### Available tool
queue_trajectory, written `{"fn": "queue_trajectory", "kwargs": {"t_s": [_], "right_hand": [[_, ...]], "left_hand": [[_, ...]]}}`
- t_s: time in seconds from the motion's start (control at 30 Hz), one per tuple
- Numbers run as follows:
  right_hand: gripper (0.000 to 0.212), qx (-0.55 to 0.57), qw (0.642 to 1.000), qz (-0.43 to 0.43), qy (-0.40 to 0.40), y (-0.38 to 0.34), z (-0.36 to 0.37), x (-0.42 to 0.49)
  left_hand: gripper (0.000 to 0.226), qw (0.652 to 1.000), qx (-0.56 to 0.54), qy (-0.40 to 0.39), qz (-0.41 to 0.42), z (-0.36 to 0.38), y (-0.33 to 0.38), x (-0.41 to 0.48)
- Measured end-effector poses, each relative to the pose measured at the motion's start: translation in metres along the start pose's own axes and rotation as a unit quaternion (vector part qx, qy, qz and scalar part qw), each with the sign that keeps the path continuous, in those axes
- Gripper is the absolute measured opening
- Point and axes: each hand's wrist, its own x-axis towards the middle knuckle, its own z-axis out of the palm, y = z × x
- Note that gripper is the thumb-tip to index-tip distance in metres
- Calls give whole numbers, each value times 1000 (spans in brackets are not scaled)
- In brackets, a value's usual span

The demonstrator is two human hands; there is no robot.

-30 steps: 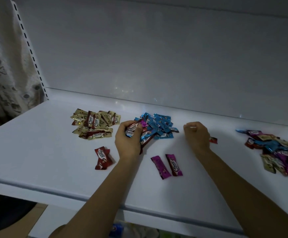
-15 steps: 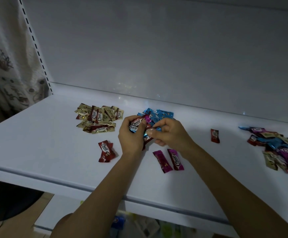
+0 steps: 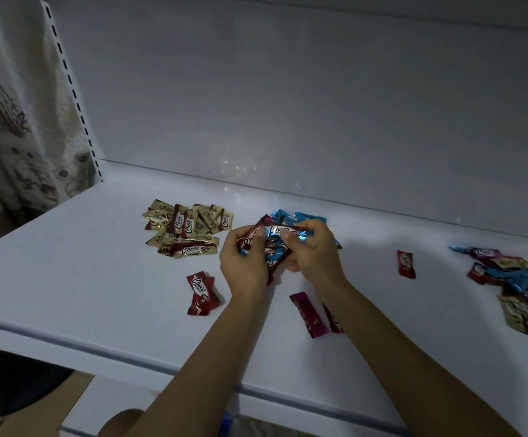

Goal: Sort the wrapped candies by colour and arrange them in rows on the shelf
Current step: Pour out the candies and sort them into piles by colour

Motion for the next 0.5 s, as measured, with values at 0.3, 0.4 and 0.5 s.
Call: {"fn": "queue_trajectory", "kwargs": {"t_s": [0.3, 0.4, 0.5], "right_hand": [[30, -64, 993, 79, 64, 18, -39, 56], [50, -164, 984, 54, 42, 18, -45, 60], [60, -270, 961, 0, 57, 16, -48, 58]], "left_hand": [[9, 999, -28, -26, -19, -3, 1, 0], [12, 999, -31, -40, -16, -4, 2, -1], [18, 998, -29, -50, -15, -3, 1, -2]]}}
